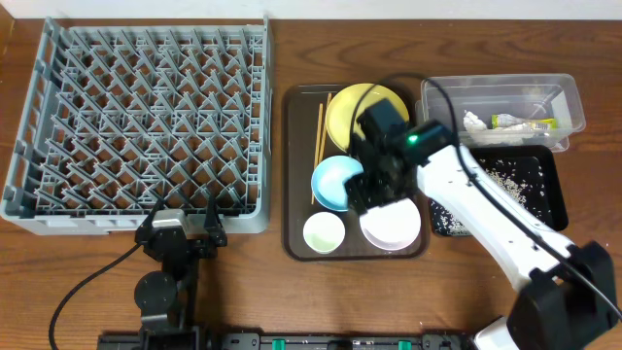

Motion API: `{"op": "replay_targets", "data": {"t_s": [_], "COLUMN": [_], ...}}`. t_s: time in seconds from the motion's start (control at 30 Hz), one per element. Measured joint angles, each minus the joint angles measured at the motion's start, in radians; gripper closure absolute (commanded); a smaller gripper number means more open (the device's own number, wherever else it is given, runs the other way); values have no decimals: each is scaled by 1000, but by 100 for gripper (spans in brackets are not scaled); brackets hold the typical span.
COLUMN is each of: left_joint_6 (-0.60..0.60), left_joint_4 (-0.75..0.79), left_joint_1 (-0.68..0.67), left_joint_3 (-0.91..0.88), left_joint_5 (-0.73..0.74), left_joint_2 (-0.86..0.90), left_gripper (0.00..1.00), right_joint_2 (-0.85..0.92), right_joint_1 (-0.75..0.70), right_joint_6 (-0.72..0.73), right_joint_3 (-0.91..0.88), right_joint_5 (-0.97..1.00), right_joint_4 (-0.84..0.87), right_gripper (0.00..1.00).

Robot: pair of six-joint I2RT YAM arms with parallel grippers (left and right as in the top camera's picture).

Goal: Sort waste into correct bins and load items into the dishwasher
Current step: 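Grasp the small pale-green cup with the right gripper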

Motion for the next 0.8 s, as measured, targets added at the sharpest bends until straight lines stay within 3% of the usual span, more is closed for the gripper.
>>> {"op": "replay_targets", "data": {"t_s": [0.1,0.23,0.63,0.8], "left_joint_6": [0,0,0,0], "left_joint_4": [0,0,0,0], "left_joint_1": [0,0,0,0], "left_joint_3": [0,0,0,0], "left_joint_5": [0,0,0,0], "left_joint_2": [0,0,0,0], "left_gripper": [9,9,9,9], "right_joint_2": [-27,-29,101,198], "right_joint_1": [0,21,218,231], "right_joint_6": [-3,5,144,166], "right_joint_3": [40,35,22,21], "right_joint_5": [-60,-100,98,131], "right_joint_4": [66,67,-62,-73], "right_gripper": [2,16,25,48]}}
